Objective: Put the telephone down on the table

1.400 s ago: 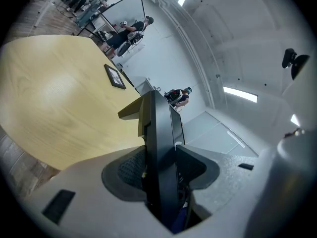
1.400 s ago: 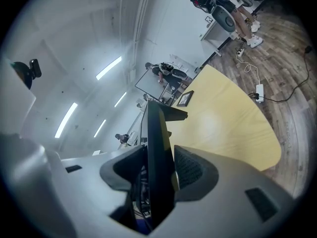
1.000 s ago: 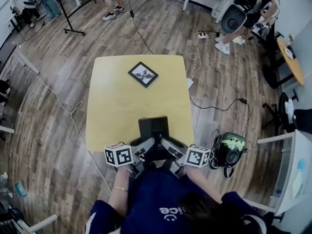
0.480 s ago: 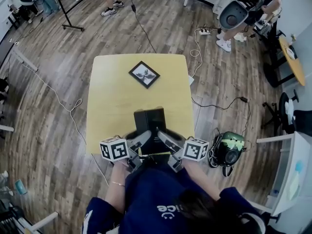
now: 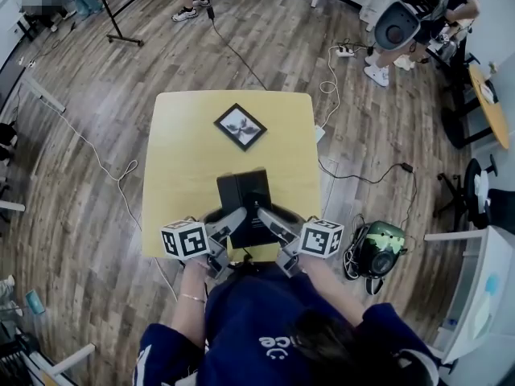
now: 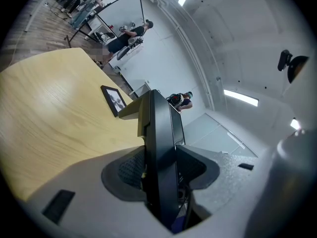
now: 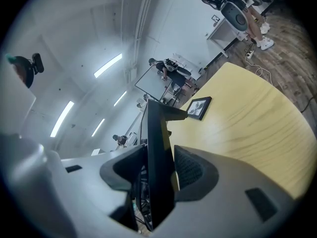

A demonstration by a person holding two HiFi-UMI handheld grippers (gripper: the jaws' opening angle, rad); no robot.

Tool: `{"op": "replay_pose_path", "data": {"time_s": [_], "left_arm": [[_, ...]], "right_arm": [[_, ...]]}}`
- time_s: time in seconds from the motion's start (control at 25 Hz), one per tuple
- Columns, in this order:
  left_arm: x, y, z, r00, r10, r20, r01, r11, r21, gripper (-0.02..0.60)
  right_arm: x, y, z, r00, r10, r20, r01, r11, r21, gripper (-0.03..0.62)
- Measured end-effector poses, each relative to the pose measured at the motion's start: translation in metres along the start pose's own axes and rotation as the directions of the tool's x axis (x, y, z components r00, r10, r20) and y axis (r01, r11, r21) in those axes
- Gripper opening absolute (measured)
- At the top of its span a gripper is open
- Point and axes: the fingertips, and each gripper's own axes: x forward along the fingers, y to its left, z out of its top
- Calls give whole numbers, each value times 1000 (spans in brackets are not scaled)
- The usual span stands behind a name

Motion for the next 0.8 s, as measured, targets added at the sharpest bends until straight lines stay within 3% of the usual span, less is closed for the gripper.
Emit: {"op": "replay_pose_path", "data": {"time_s": [0.8], "left_arm": [[29,46,37,999,45,-12,-45,999,-31,190]], "right_arm": [[50,-36,29,998,6,-63,-5,1000,13,202]]}}
